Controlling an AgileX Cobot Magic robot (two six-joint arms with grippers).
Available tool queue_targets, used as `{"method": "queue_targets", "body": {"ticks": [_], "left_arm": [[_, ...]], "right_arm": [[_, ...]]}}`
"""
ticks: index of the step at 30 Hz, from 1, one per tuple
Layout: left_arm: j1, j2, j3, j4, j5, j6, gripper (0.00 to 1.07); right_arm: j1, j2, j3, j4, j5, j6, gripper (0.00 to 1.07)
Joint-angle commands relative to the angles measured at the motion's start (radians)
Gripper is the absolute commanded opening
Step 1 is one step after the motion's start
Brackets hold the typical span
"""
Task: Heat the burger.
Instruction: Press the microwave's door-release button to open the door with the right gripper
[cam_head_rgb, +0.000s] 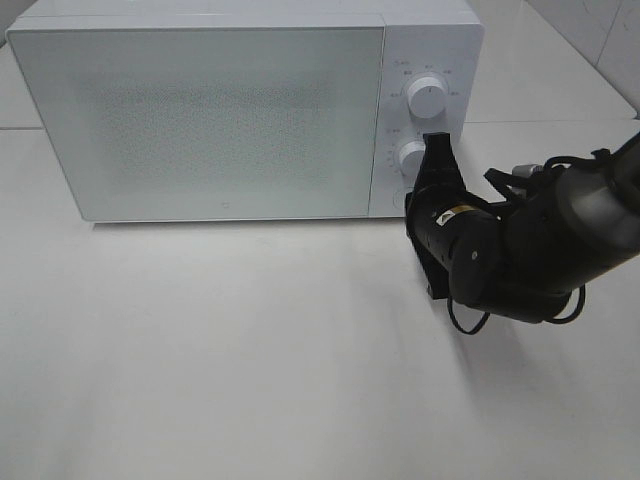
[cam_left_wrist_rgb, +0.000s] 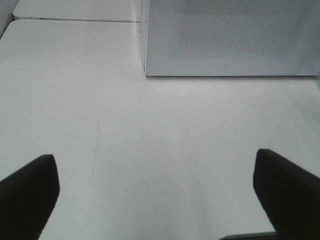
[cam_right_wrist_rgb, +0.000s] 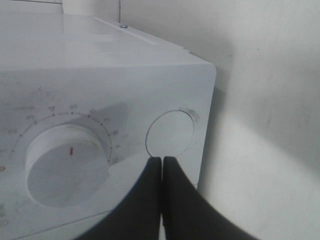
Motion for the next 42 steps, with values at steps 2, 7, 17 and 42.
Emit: {"method": "queue_targets", "body": {"ticks": [2, 7, 17, 42], "left_arm": [[0.001, -0.012, 0.004, -0.003, 0.003, -0.005, 0.98], [0.001, -0.012, 0.004, -0.003, 0.003, -0.005, 0.98], [0.001, -0.012, 0.004, -0.003, 0.003, -0.005, 0.98], [0.001, -0.012, 0.004, -0.003, 0.003, -0.005, 0.98]], "right_arm": [[-0.016, 0.021, -0.043, -0.011, 0.02, 0.004, 0.0], [-0.028, 0.063, -0.096, -0.011, 0.057, 0.004, 0.0], [-0.05, 0.109, -0.155, 0.008, 0.055, -0.005, 0.0], [-0.051, 0.154, -0.312, 0.05, -0.177, -0.033, 0.0]]}}
